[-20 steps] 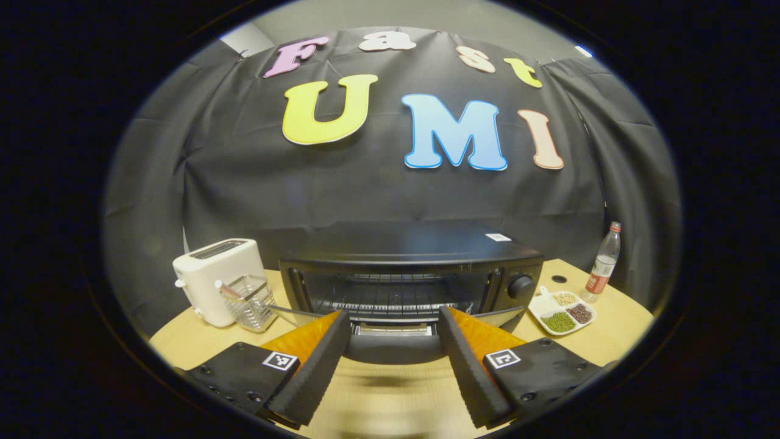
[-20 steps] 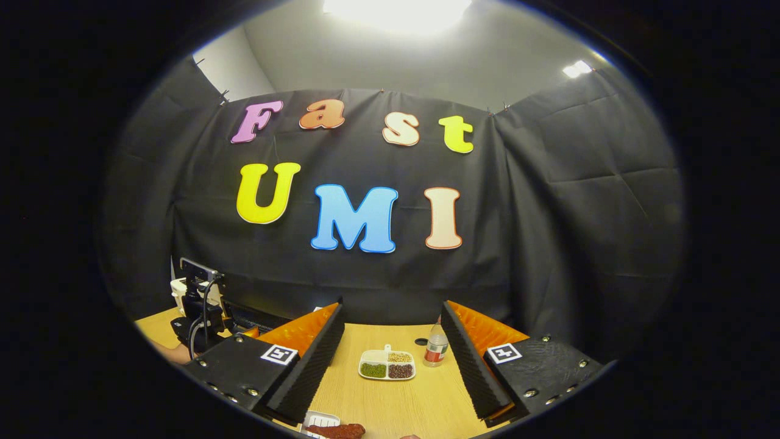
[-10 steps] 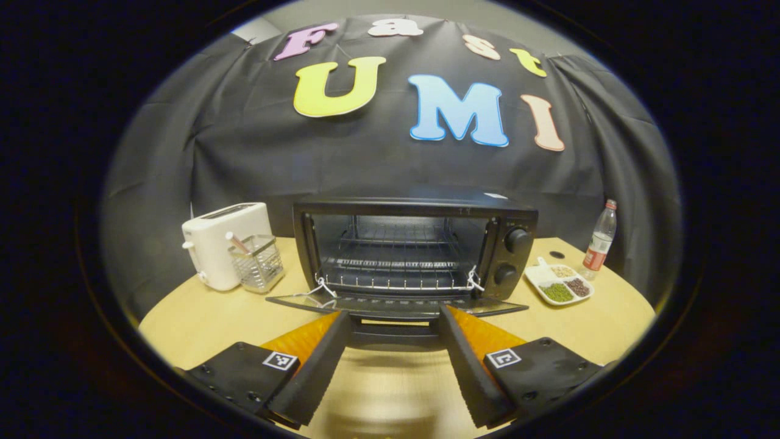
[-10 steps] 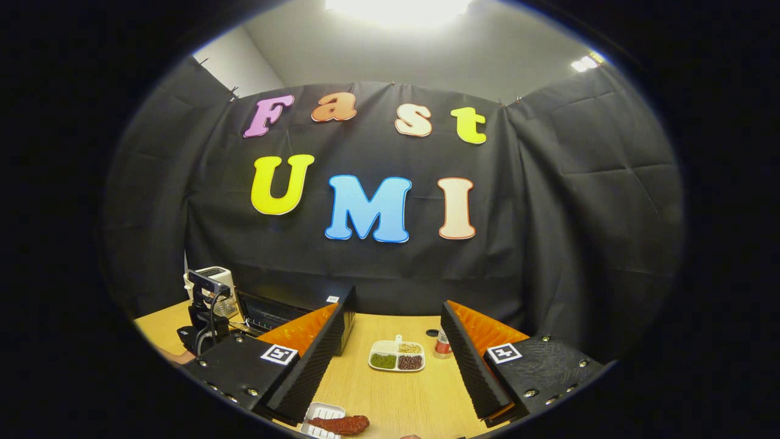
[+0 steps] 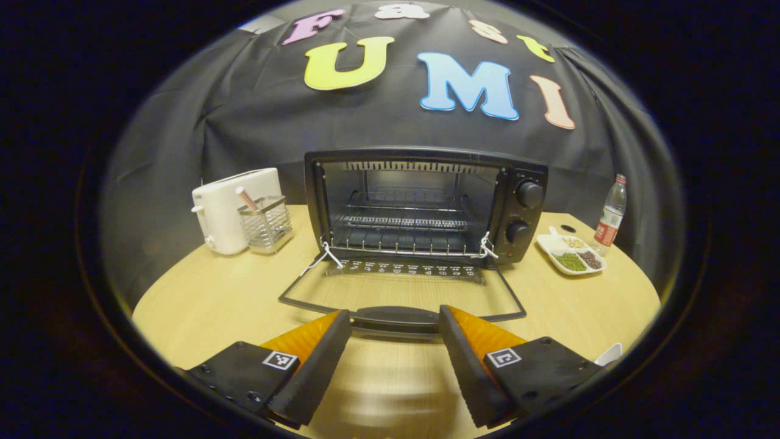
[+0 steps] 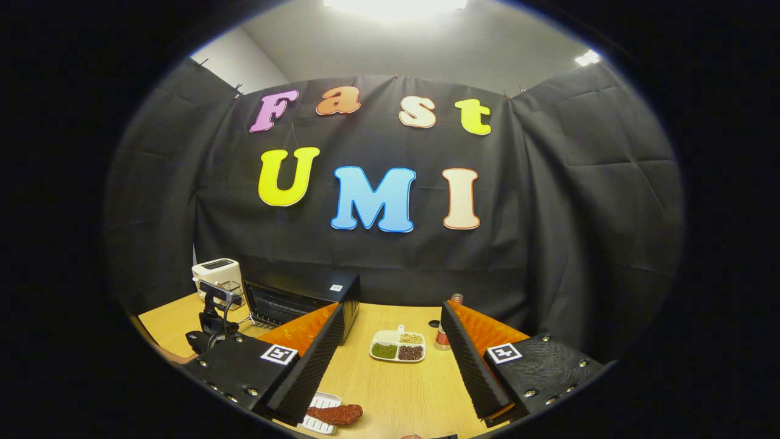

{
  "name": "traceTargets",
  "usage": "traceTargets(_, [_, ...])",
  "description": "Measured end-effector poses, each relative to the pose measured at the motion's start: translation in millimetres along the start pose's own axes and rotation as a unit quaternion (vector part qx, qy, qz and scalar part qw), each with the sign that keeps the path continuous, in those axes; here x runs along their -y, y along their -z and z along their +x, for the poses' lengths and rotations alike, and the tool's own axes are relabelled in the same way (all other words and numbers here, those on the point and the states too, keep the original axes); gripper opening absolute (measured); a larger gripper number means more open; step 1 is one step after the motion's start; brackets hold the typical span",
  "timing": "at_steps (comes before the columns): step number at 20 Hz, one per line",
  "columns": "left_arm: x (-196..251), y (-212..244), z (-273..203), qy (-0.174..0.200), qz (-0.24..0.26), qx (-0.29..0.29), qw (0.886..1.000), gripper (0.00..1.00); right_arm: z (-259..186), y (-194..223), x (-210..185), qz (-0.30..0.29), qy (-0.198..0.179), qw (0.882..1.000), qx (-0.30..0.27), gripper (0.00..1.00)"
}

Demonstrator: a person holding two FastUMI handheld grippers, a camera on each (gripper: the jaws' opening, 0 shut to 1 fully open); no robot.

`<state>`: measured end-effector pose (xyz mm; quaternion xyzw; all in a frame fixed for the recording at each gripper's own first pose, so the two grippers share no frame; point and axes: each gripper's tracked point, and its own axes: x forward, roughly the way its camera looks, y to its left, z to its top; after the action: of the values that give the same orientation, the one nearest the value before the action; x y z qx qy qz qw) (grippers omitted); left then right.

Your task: Open the electric oven with the left hand, put the food in, and close the electric oven.

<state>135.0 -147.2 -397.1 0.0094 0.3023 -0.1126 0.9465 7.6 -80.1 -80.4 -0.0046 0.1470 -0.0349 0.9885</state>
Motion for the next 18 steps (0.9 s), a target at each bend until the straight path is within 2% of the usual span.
traceTargets(4, [0.3,-25.3,-35.7,-0.004,-0.003,0.034,0.999,0.97,0.0,11.9,-1.7,0.023,-0.028,0.999,-0.017,0.97])
traceTargets(7, [1.5,-63.2,-85.7,-0.006,-0.008,0.088,0.996,0.99,3.6,31.2,-7.5,0.052,-0.064,0.996,-0.044,0.97])
traceTargets(10, [-2.4,-96.0,-142.0,-0.016,-0.013,0.134,0.991,0.96,8.4,62.5,-16.3,0.077,-0.108,0.987,-0.088,0.98])
traceTargets(14, [-7.7,-126.4,-214.1,-0.035,-0.011,0.184,0.982,0.99,10.5,105.7,-22.7,0.122,-0.154,0.969,-0.152,0.99])
traceTargets(18, [-9.9,-145.4,-278.4,-0.052,-0.020,0.216,0.975,0.98,16.5,150.9,-28.1,0.193,-0.182,0.936,-0.231,0.98])
